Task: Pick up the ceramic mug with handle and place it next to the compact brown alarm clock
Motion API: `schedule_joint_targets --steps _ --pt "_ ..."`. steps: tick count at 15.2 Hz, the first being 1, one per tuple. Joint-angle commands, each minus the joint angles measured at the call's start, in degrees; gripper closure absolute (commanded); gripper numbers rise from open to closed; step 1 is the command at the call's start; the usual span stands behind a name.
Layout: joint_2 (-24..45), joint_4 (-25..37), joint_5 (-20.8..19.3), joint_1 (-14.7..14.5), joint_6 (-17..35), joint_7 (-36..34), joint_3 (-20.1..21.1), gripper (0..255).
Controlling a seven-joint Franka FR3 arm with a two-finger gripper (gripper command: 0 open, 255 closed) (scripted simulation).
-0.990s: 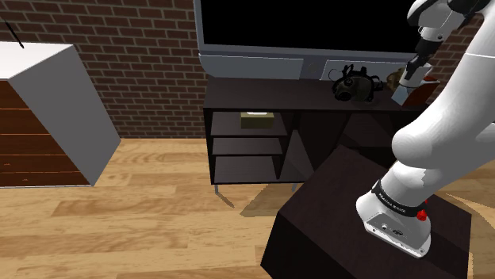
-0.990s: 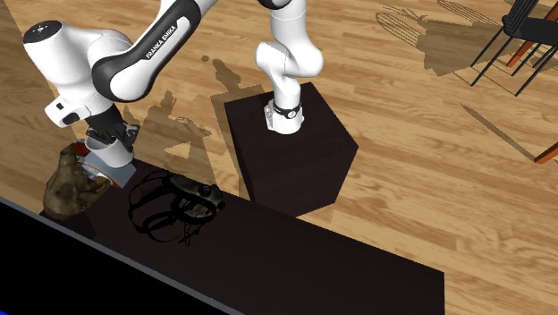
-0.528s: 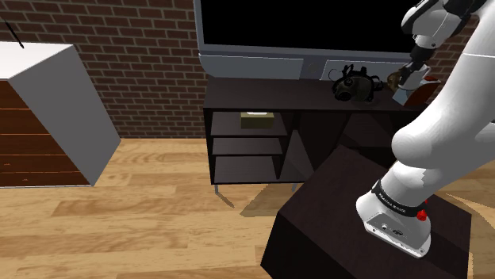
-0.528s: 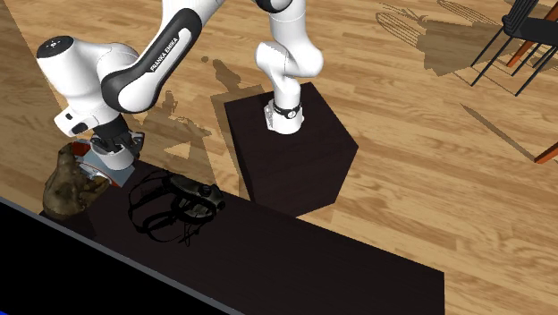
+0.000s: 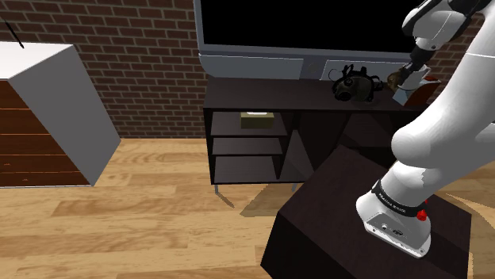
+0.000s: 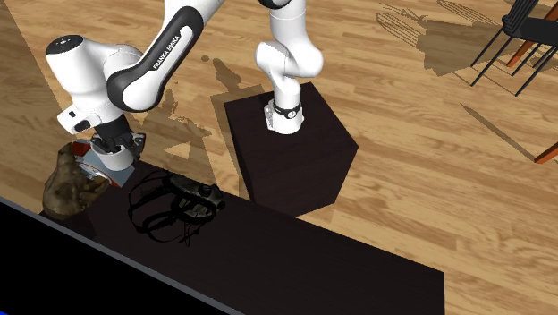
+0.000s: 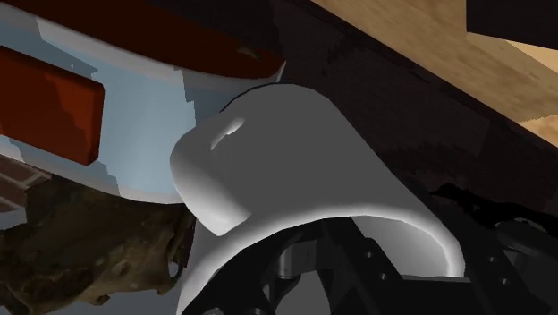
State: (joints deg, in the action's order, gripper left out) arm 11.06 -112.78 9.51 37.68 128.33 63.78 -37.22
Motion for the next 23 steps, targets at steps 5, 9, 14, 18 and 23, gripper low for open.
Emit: schedule_joint_targets --steps 5,9,14,18,23 --pt "5.35 0.13 0.26 1.38 0.16 0.26 0.49 255" --pt "3.32 -0.76 -1.20 1.04 -0.56 -0.46 0.18 0" --pt "2.98 1.44 -1.72 0.87 -3.00 -1.04 0.06 0" --pt "1.11 2.89 -3.20 0.33 -5.94 -2.03 -0.38 0" --pt "1.12 2.90 -3.20 0.33 -5.94 -2.03 -0.37 0"
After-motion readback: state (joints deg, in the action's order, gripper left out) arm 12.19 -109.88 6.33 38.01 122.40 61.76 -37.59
